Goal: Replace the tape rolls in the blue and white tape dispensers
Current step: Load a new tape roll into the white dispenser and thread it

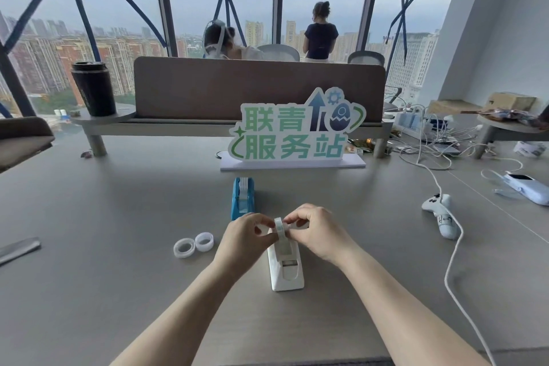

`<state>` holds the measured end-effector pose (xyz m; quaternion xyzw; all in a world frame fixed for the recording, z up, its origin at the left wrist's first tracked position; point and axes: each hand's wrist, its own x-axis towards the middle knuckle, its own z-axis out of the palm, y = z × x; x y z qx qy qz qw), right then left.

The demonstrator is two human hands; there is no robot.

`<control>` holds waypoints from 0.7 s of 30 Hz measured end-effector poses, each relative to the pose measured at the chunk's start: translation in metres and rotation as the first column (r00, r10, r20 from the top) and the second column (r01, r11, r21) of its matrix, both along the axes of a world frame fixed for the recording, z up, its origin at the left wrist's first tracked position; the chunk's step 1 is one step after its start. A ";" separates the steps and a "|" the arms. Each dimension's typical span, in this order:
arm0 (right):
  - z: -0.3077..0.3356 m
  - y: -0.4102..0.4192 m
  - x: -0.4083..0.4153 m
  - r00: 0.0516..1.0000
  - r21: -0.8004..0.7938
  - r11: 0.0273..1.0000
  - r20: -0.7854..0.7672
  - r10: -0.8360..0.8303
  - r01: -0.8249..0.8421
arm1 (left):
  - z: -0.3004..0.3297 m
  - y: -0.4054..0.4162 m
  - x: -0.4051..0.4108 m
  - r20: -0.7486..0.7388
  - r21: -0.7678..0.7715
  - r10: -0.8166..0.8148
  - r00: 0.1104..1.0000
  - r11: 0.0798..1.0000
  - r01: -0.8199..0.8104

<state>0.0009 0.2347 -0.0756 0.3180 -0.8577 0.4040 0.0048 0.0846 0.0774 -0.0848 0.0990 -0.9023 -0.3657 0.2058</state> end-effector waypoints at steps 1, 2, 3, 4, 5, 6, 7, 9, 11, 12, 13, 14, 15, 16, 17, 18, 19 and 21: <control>-0.001 0.000 0.000 1.000 0.002 1.000 0.002 0.004 -0.004 | -0.001 -0.001 0.000 0.001 0.003 -0.002 1.000 1.000 0.002; -0.002 0.000 0.000 1.000 0.000 1.000 0.006 0.007 -0.007 | -0.001 -0.002 0.001 -0.003 0.013 -0.007 1.000 1.000 0.007; -0.003 0.000 0.000 1.000 -0.003 1.000 0.007 0.008 -0.008 | -0.002 -0.002 0.001 -0.006 0.025 -0.014 1.000 1.000 0.014; -0.004 0.000 0.000 1.000 -0.005 1.000 0.003 0.004 -0.004 | -0.002 -0.002 0.002 -0.007 0.032 -0.020 1.000 0.999 0.020; -0.006 0.001 0.000 1.000 -0.003 1.000 -0.001 -0.001 0.001 | -0.001 -0.002 0.002 -0.005 0.031 -0.024 1.000 0.999 0.024; -0.007 0.001 0.000 1.000 0.002 1.000 -0.002 -0.007 0.007 | -0.001 -0.002 0.002 -0.003 0.027 -0.027 1.000 0.999 0.027; -0.007 0.000 0.000 1.000 0.006 1.000 -0.001 -0.011 0.011 | -0.001 -0.001 0.001 -0.001 0.024 -0.030 1.000 0.999 0.030; -0.007 0.000 0.000 1.000 0.012 1.000 0.007 -0.009 0.009 | 0.000 0.000 0.000 0.003 0.022 -0.043 0.999 0.999 0.043; -0.006 0.000 0.000 1.000 0.010 1.000 0.003 -0.009 0.009 | 0.000 0.000 0.000 0.011 0.041 -0.062 0.998 0.997 0.062; -0.006 0.000 0.000 1.000 0.004 1.000 0.003 -0.014 0.014 | 0.001 -0.001 0.001 0.015 0.058 -0.074 0.997 0.996 0.073; -0.007 0.001 0.001 1.000 -0.004 1.000 0.006 -0.021 0.021 | 0.001 -0.001 0.002 0.017 0.076 -0.087 0.996 0.993 0.085; -0.007 0.001 0.001 1.000 -0.013 1.000 0.012 -0.028 0.028 | 0.001 -0.002 0.003 0.016 0.093 -0.100 0.995 0.991 0.098; -0.008 0.002 0.001 0.999 -0.017 0.999 0.018 -0.032 0.032 | 0.001 -0.002 0.004 0.013 0.103 -0.112 0.994 0.989 0.110; -0.008 0.002 0.001 0.999 -0.017 0.999 0.022 -0.033 0.034 | 0.001 -0.002 0.005 0.009 0.108 -0.121 0.993 0.987 0.119; -0.009 0.002 0.000 0.999 -0.014 0.999 0.024 -0.031 0.031 | 0.001 -0.003 0.005 0.012 0.107 -0.126 0.992 0.986 0.124; -0.009 0.002 0.000 1.000 -0.011 1.000 0.020 -0.023 0.023 | 0.001 -0.003 0.004 0.018 0.100 -0.128 0.992 0.987 0.126; -0.009 0.002 -0.001 1.000 -0.006 1.000 0.009 -0.014 0.014 | 0.001 -0.003 0.002 0.030 0.091 -0.126 0.992 0.988 0.123; -0.010 0.003 -0.001 0.999 0.015 1.000 -0.031 -0.008 0.008 | 0.000 -0.003 -0.001 0.048 0.085 -0.119 0.992 0.990 0.115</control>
